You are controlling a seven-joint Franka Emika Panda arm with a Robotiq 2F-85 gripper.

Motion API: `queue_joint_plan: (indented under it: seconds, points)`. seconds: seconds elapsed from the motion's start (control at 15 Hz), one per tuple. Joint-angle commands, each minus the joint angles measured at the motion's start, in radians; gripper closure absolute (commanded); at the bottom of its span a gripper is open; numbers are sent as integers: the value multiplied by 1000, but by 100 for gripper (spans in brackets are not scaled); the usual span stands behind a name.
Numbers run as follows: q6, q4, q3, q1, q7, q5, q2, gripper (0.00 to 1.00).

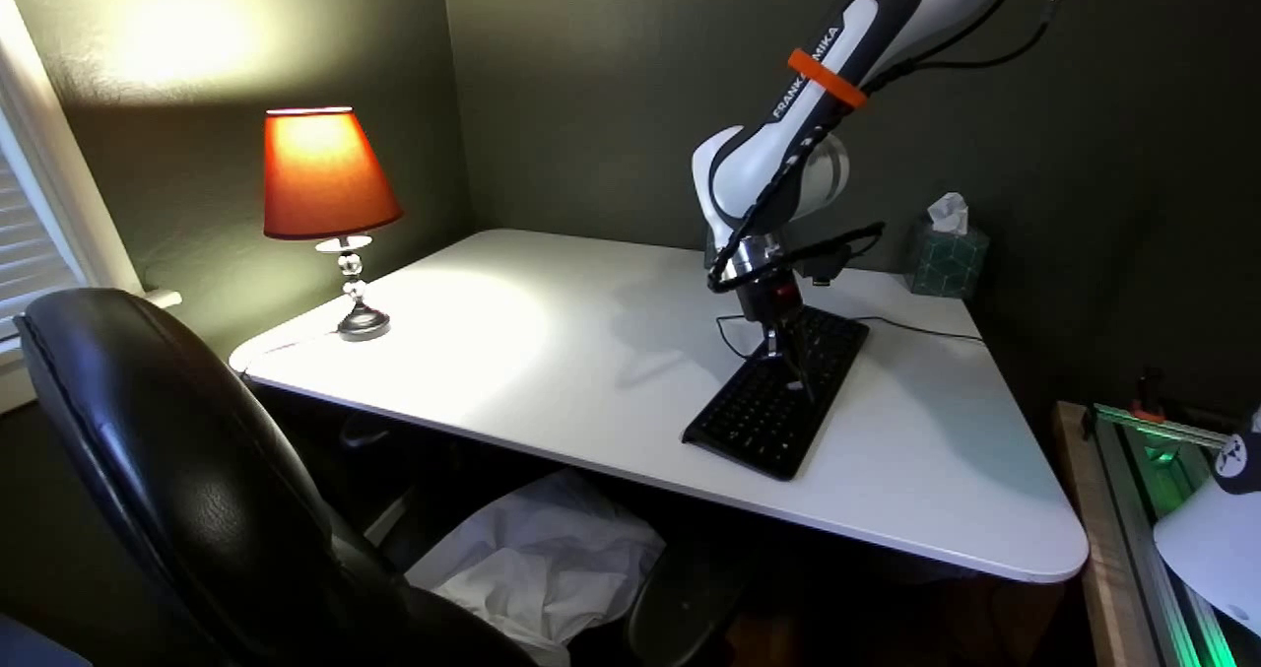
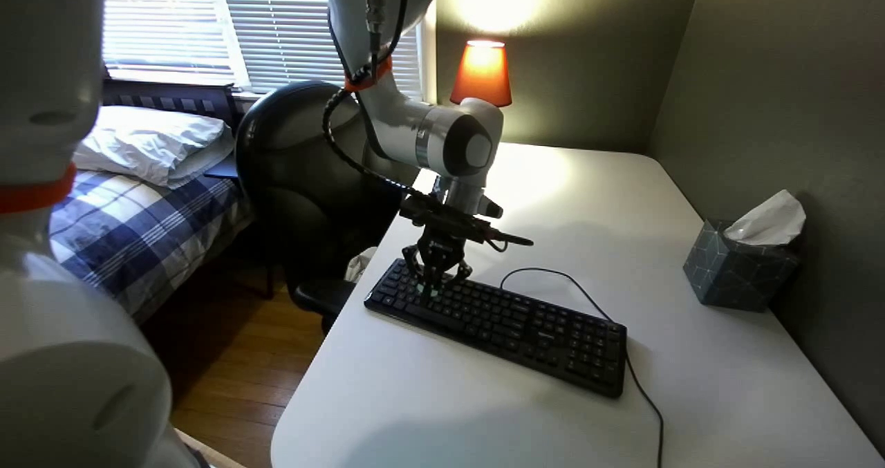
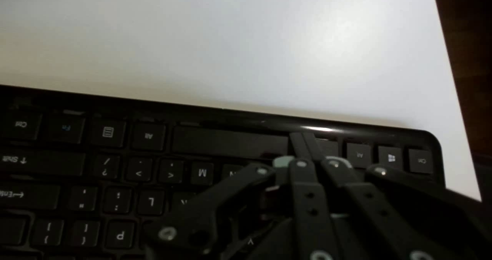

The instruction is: Press the V button on the keyboard

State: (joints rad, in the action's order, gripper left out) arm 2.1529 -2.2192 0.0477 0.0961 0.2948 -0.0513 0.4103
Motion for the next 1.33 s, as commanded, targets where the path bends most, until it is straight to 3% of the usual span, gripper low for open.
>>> queue_joint_plan:
  seconds: [0.0,1.27]
  points:
    - [-35,31,-19,21,-1,-21,23,100]
    - [-48,79,-38,33,11,-19,62,100]
